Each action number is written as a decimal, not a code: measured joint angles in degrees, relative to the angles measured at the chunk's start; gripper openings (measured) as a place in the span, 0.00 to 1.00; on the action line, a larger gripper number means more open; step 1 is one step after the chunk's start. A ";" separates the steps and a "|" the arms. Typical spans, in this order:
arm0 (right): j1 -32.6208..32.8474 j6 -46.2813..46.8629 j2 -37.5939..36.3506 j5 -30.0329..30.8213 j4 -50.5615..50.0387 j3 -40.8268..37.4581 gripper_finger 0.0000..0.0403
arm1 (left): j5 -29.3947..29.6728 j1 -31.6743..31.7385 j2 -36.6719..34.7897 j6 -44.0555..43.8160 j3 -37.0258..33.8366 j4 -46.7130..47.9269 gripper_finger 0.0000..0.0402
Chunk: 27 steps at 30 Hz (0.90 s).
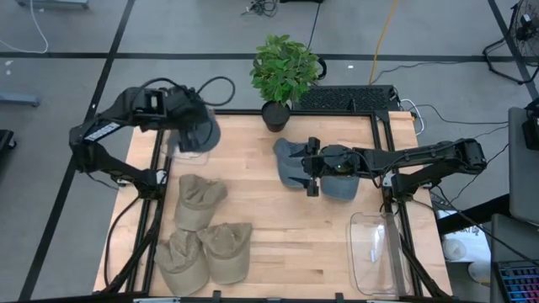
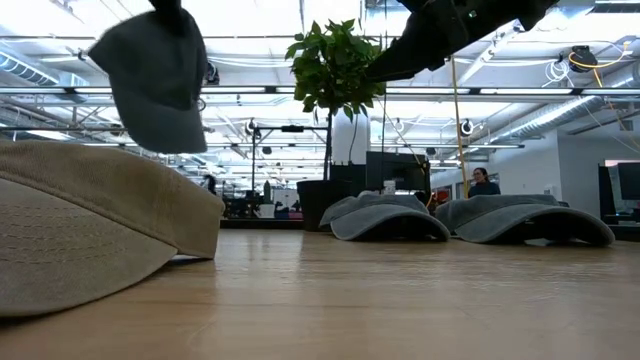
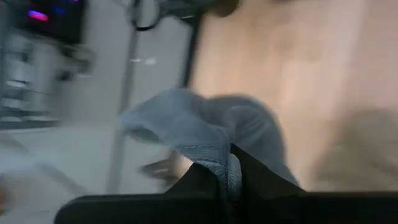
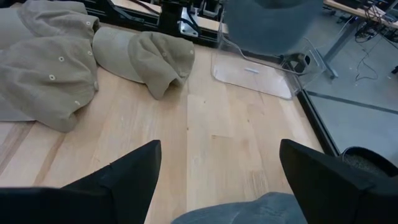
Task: Pick & Place hat
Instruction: Put the top blue cap into the left transparent bin
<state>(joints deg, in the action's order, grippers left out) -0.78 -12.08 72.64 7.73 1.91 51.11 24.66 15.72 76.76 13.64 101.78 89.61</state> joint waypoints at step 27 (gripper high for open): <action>0.00 0.31 0.02 0.02 0.11 0.00 0.78 | 18.90 6.93 -0.72 37.40 -10.29 0.38 0.05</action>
<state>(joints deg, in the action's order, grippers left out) -0.78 -11.77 72.66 7.75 2.02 51.11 43.56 22.66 76.05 51.04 91.48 89.99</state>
